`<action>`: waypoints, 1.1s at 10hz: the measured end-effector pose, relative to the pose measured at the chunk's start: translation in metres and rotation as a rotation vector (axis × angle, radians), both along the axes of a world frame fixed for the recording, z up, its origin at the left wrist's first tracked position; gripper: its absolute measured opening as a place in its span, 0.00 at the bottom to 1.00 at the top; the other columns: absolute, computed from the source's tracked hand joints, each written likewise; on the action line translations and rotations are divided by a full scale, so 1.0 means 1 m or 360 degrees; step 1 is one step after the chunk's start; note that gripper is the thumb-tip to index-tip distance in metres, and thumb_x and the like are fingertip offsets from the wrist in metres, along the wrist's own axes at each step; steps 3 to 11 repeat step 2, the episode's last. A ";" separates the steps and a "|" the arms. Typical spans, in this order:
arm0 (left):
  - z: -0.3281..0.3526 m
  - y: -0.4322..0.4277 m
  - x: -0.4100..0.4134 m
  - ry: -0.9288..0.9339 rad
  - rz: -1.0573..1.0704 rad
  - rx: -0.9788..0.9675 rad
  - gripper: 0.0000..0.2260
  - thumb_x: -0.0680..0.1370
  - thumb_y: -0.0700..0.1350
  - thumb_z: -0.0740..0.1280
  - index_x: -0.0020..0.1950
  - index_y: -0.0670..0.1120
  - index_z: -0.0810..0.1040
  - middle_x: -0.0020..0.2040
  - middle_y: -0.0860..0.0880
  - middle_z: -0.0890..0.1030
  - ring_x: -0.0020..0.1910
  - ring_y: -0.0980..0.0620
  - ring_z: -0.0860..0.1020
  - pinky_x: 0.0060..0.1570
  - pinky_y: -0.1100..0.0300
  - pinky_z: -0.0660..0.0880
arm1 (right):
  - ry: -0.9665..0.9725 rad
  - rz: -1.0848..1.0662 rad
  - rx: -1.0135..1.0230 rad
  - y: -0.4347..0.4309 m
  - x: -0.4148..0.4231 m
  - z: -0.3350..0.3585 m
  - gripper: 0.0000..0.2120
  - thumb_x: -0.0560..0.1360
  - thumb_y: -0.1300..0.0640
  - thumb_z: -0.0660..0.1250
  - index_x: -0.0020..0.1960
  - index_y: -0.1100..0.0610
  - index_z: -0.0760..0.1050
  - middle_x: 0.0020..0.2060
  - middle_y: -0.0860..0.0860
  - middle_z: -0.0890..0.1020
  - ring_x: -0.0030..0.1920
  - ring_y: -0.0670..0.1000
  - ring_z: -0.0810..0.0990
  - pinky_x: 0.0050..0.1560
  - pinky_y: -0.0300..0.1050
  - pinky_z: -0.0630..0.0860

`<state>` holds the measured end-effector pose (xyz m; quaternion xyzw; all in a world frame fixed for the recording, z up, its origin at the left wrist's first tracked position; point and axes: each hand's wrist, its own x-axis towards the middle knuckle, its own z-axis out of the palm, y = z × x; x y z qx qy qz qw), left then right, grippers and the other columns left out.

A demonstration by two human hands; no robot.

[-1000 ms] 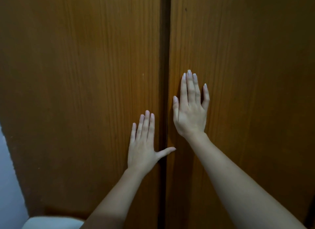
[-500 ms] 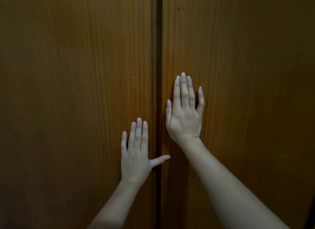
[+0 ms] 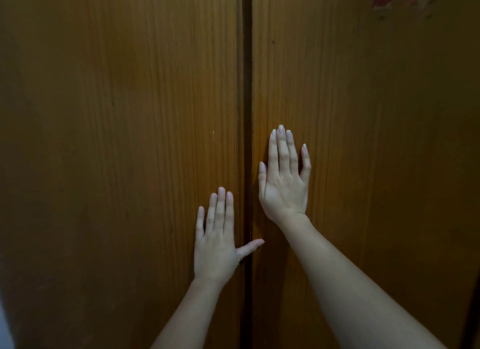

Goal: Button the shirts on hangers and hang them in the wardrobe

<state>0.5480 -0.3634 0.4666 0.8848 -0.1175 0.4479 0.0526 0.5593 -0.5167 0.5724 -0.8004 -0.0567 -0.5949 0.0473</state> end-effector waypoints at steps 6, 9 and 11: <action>0.016 0.005 -0.030 0.0186 -0.0056 0.0012 0.43 0.81 0.69 0.54 0.82 0.47 0.35 0.82 0.48 0.35 0.81 0.51 0.37 0.81 0.45 0.47 | 0.0137 0.0109 -0.0017 -0.002 -0.020 0.008 0.28 0.85 0.48 0.46 0.81 0.57 0.44 0.81 0.52 0.45 0.80 0.49 0.41 0.79 0.56 0.45; 0.016 0.005 -0.030 0.0186 -0.0056 0.0012 0.43 0.81 0.69 0.54 0.82 0.47 0.35 0.82 0.48 0.35 0.81 0.51 0.37 0.81 0.45 0.47 | 0.0137 0.0109 -0.0017 -0.002 -0.020 0.008 0.28 0.85 0.48 0.46 0.81 0.57 0.44 0.81 0.52 0.45 0.80 0.49 0.41 0.79 0.56 0.45; 0.016 0.005 -0.030 0.0186 -0.0056 0.0012 0.43 0.81 0.69 0.54 0.82 0.47 0.35 0.82 0.48 0.35 0.81 0.51 0.37 0.81 0.45 0.47 | 0.0137 0.0109 -0.0017 -0.002 -0.020 0.008 0.28 0.85 0.48 0.46 0.81 0.57 0.44 0.81 0.52 0.45 0.80 0.49 0.41 0.79 0.56 0.45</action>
